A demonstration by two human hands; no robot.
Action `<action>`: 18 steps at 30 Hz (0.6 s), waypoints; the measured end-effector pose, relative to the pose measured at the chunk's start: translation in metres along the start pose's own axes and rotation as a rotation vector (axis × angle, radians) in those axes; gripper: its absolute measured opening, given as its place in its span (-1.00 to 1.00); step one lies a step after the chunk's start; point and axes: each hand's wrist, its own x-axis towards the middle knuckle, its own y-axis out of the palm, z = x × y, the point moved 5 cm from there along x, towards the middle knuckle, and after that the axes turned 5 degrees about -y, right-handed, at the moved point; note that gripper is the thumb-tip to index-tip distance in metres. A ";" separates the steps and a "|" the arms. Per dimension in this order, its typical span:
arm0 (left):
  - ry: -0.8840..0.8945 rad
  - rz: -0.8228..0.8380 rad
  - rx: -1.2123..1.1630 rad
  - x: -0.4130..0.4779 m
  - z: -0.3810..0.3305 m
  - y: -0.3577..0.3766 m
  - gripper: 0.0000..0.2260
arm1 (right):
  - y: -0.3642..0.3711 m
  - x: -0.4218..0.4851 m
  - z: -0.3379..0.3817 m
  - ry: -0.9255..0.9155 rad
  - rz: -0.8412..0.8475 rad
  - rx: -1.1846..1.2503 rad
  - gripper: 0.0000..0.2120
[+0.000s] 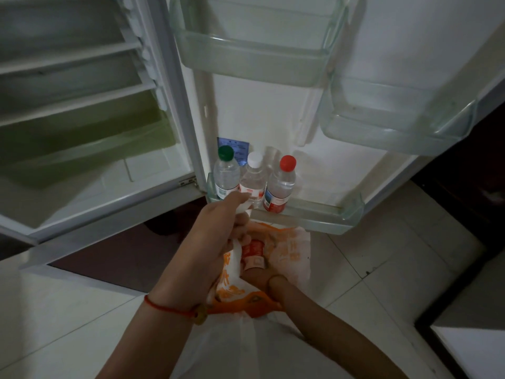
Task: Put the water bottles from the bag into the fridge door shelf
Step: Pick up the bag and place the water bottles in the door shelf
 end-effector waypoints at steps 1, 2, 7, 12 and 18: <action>0.001 0.000 -0.007 0.000 -0.001 -0.001 -0.83 | -0.002 0.003 -0.006 0.046 0.060 0.004 -0.28; 0.002 0.000 -0.014 0.001 -0.003 -0.001 -0.83 | -0.013 -0.013 0.005 0.091 0.040 0.029 -0.35; -0.004 0.005 -0.014 0.003 -0.004 0.001 -0.84 | -0.100 -0.078 0.037 0.133 -0.204 -0.086 -0.68; 0.010 -0.022 0.008 0.009 -0.002 -0.003 -0.87 | -0.131 -0.091 0.024 0.166 -0.344 -0.208 -0.55; -0.006 -0.041 0.015 0.014 0.006 0.003 -0.79 | -0.175 -0.147 0.043 0.037 -0.659 -0.155 -0.63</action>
